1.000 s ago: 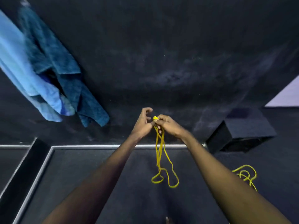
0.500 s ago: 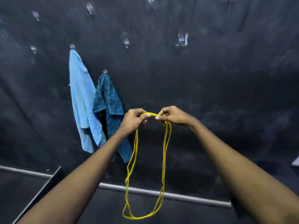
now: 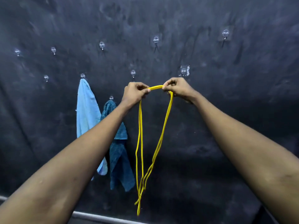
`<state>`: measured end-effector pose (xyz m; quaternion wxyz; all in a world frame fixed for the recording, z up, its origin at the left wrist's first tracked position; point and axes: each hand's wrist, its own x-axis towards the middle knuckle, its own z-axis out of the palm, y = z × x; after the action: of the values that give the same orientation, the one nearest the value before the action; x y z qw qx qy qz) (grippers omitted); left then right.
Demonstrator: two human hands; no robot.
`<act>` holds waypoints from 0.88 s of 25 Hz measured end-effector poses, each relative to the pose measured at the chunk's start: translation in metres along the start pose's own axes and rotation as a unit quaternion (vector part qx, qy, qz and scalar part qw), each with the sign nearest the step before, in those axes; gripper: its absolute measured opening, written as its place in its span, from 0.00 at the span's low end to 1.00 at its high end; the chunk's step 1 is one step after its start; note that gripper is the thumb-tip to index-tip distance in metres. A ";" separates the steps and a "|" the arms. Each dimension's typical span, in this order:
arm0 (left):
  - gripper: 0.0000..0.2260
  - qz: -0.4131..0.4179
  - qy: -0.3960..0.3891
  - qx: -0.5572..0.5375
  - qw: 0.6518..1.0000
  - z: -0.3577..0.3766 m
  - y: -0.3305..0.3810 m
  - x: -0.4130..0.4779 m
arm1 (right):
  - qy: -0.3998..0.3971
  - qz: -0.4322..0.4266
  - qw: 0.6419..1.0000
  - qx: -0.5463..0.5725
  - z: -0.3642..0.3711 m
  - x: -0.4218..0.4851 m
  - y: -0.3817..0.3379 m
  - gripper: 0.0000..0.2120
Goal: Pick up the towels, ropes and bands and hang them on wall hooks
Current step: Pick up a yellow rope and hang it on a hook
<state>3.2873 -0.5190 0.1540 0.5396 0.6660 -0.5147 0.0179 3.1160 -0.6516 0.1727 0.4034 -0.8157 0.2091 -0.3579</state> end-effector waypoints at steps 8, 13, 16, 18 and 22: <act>0.05 0.037 0.007 -0.015 0.999 0.092 0.053 0.088 | 0.176 -0.048 0.981 -0.070 -0.102 0.061 0.039 0.05; 0.02 0.040 0.021 0.012 0.999 0.129 0.049 0.123 | 0.223 -0.054 0.964 -0.135 -0.119 0.087 0.064 0.06; 0.04 0.025 0.020 0.052 0.998 0.145 0.027 0.133 | 0.225 -0.065 0.952 -0.196 -0.113 0.096 0.080 0.05; 0.05 0.013 0.016 0.063 0.998 0.156 0.012 0.132 | 0.227 -0.076 0.944 -0.229 -0.103 0.097 0.091 0.05; 0.02 0.012 0.016 0.059 0.998 0.172 -0.003 0.129 | 0.266 -0.095 0.933 -0.223 -0.088 0.097 0.108 0.07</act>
<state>3.2589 -0.7321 0.1554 0.5077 0.6899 -0.5118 0.0656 3.1077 -0.8212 0.1625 0.1049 -0.7753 0.3046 -0.5432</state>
